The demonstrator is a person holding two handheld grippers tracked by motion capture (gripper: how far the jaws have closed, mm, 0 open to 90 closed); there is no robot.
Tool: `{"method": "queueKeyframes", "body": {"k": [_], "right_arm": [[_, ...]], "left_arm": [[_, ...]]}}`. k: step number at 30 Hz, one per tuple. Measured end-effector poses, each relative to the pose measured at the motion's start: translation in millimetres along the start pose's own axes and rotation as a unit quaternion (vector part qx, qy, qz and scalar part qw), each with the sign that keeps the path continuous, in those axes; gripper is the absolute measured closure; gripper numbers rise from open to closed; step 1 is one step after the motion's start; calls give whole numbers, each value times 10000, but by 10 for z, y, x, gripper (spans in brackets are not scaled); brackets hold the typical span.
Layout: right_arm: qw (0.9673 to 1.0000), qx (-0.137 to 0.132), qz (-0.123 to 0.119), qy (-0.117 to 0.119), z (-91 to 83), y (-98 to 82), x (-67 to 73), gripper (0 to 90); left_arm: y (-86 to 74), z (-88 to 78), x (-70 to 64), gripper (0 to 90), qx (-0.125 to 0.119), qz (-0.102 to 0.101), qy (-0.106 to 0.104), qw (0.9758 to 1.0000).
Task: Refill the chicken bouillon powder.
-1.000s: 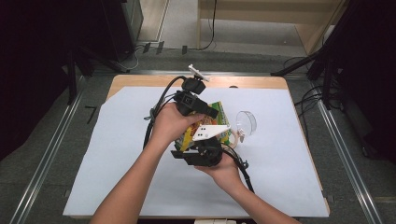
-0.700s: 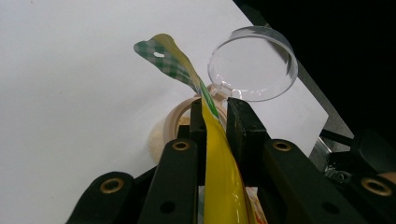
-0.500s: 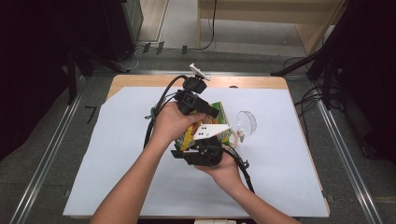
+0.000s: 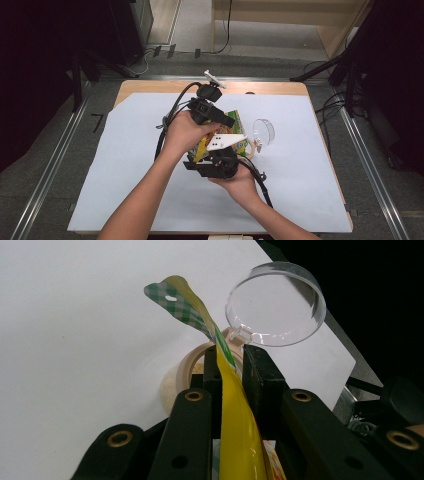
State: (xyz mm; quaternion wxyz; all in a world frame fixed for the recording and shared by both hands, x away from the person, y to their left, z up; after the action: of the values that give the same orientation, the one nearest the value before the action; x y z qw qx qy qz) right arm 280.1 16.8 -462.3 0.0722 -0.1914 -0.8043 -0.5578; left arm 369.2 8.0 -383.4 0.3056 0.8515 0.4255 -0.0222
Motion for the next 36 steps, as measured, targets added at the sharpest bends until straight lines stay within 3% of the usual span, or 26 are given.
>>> {"method": "queueKeyframes", "body": {"k": [14, 36], "right_arm": [[10000, -21, -19, -32, -7, 7, 2, 713], [9999, -102, -6, 43, -13, 21, 16, 720]], "left_arm": [[16, -18, -24, 840, -16, -26, 39, 10000], [36, -62, -104, 868, 28, 269, 228, 9994]]}}
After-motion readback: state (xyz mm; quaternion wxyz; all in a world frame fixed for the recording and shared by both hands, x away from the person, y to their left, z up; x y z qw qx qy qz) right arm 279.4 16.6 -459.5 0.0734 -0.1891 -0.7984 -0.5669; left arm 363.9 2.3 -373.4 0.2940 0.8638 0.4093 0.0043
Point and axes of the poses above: each handheld gripper's, and its own axes: z roughly forward along the jaws, y roughly out of its top, x roughly to its left, the point moved 7 cm from there along z, roughly forward along the jaws, and after that the axes turned 7 degrees about y, right-handed, at the moved point
